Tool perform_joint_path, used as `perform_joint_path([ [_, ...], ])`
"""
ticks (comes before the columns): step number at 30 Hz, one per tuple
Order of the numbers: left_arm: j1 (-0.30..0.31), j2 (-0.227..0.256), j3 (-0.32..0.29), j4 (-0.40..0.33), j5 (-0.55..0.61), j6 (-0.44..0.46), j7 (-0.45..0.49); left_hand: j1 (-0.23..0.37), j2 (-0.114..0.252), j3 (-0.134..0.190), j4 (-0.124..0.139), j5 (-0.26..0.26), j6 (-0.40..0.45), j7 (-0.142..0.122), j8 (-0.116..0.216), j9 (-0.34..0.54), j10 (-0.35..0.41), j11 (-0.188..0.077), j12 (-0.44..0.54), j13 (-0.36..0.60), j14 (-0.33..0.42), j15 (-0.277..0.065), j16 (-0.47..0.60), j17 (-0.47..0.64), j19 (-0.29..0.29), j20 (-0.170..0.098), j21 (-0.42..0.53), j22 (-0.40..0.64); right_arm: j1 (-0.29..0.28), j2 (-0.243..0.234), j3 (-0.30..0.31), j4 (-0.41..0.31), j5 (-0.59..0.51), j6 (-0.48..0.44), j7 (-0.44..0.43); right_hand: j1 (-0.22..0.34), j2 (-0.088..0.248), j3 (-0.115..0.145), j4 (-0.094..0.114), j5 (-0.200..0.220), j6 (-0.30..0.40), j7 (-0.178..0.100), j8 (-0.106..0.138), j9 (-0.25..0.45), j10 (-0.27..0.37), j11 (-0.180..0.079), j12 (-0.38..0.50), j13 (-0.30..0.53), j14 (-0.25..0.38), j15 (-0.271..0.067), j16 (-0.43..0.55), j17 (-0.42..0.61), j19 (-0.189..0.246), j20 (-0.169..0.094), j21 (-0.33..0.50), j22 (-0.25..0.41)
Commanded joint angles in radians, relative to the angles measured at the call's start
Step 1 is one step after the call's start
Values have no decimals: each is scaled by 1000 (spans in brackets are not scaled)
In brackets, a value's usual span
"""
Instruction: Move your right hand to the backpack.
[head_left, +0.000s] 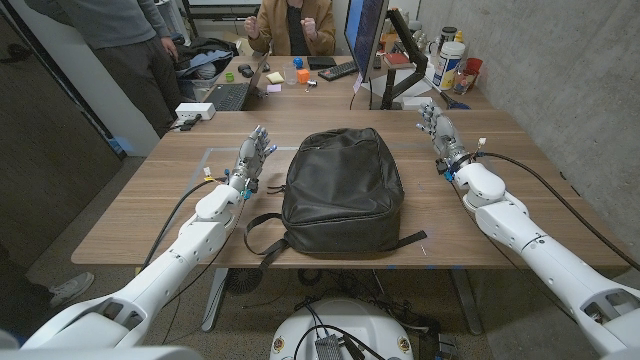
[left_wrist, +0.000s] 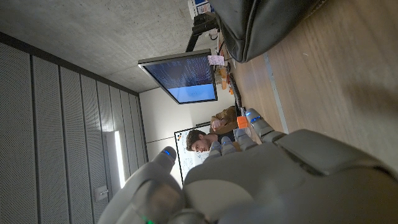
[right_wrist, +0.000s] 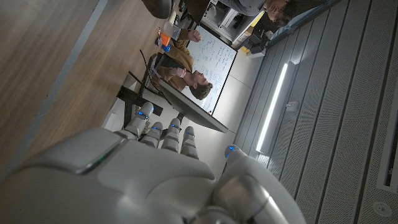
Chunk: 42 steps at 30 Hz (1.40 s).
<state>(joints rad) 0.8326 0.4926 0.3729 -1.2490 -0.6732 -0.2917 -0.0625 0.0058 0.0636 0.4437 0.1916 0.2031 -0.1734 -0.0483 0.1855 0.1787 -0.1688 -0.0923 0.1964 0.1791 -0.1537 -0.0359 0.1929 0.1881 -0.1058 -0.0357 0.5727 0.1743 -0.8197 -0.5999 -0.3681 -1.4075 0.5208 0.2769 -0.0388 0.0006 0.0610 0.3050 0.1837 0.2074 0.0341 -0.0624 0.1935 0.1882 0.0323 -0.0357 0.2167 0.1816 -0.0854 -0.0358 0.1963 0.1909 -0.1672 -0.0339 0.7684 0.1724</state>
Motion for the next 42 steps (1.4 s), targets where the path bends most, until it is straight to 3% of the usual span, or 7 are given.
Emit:
perform_joint_path([
  [1, 10, 2, -4, -7, -4, -4, 0, 3, 112, -2, -1, 7, -37, 3, 6, 4, -3, 1, 5, 4, -3, -38, 1, 4, 3, -38, -2, 4, -2, -16, 4, -31, -18, -8, -11, 6, 109, 1, -2, 4, 6, 0, 7, 2, 8, -3, 4, 3, 3, -24, 4, -1, -32, -57, -5, 3],
  [19, 35, 14, -11, -38, -9, -4, 7, 3, 112, -2, -2, 7, -18, 2, 11, 5, 7, 2, 7, 4, -1, -36, 1, 3, 5, -36, -6, 4, -8, -46, 9, -98, -62, -17, -31, 7, 110, 3, -2, 4, 9, 3, 7, 3, 11, -5, 3, 3, 5, -23, 4, -2, -29, -55, -9, 3],
  [42, 36, 14, -14, -19, -17, -12, -11, 4, 112, -1, -2, 7, 5, 4, 15, 5, 26, 2, 12, 4, 2, -35, 1, 3, 12, -36, -10, 4, 15, -68, -3, -154, -135, -41, -46, 8, 110, 5, -3, 4, 26, 10, 11, 3, 21, -6, 5, 3, 11, -20, 4, -2, -25, -61, -17, 4],
])
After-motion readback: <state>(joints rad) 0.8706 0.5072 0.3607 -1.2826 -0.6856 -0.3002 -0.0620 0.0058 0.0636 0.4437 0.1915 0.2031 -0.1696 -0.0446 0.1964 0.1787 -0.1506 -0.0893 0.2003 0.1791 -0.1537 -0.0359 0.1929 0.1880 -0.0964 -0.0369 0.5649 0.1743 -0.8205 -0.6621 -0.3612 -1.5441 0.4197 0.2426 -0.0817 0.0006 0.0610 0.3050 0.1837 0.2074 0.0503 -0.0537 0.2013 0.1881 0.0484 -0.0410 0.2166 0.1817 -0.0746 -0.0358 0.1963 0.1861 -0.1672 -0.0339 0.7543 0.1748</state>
